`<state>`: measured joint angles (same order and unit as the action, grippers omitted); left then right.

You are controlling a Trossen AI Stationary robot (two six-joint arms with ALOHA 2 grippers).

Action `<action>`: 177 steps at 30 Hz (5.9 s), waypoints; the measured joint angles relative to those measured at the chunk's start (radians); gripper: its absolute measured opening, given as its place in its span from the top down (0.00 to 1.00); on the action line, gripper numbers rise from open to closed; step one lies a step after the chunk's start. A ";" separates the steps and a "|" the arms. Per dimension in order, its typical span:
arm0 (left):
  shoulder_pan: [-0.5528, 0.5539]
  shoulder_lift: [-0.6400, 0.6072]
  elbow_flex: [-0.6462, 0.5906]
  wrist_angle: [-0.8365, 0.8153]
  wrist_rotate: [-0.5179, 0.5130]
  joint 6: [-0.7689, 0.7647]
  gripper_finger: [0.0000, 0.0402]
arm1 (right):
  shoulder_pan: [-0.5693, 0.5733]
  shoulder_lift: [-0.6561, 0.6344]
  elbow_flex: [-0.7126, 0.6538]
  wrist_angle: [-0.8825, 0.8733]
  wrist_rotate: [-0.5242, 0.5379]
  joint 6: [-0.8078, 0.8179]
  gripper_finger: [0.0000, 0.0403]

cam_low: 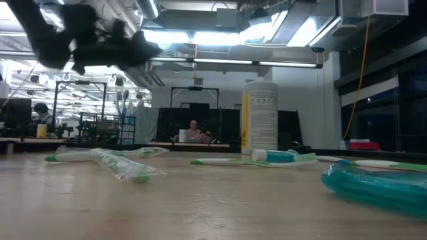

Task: Pick & Place toothbrushing station
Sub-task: Put the blue toothbrush into the right section of the black organizer

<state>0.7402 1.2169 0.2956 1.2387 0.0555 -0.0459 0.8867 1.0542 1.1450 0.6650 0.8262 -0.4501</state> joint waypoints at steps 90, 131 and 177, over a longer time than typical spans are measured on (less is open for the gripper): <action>-0.741 -0.478 0.751 -1.326 -0.661 0.164 0.68 | -1.037 0.380 -0.374 -1.125 -0.719 1.125 0.99; -0.794 -0.512 0.751 -1.706 -0.735 -0.073 0.68 | -1.071 0.538 -0.054 -1.273 -0.915 0.881 0.74; -0.799 -0.512 0.751 -1.548 -0.659 -0.046 0.68 | -1.143 0.802 0.016 -1.283 -0.917 0.700 0.68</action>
<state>-0.0593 0.7046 1.0466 -0.3089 -0.6033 -0.0918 -0.2558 1.8564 1.1610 -0.6183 -0.0905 0.2497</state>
